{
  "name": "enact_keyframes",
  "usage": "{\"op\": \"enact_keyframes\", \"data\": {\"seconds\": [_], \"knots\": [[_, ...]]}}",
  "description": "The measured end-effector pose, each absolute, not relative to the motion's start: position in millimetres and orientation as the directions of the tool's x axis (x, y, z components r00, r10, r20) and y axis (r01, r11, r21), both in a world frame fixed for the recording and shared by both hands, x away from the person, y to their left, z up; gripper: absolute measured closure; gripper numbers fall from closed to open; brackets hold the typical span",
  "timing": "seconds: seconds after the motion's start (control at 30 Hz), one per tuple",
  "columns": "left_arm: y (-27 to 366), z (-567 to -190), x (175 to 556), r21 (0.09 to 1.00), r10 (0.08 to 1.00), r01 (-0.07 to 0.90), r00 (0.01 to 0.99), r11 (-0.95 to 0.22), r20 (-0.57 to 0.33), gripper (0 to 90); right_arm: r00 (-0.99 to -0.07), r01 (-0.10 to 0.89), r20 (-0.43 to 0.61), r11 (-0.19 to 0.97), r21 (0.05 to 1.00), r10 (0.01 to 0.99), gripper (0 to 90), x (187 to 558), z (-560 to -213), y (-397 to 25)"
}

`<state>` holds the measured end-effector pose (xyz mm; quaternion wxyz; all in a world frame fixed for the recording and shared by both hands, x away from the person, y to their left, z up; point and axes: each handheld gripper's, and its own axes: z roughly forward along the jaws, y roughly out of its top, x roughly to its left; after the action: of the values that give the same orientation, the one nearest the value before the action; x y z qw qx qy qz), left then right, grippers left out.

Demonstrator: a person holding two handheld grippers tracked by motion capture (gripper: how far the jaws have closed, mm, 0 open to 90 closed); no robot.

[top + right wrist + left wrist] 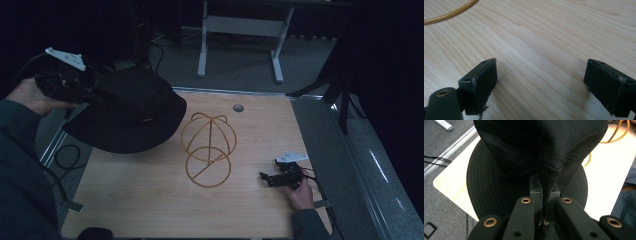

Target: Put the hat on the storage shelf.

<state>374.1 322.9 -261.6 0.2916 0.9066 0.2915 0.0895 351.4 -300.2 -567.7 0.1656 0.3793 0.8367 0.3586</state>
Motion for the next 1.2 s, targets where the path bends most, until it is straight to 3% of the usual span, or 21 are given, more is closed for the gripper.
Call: {"op": "enact_keyframes", "data": {"seconds": [1.2], "knots": [[310,-237,361,0.634,0.533,0.400,0.846,-0.662,0.022,88.2,-0.657,0.516,-0.004,0.454,0.726,0.754,11.5,353,-568,-300]]}}
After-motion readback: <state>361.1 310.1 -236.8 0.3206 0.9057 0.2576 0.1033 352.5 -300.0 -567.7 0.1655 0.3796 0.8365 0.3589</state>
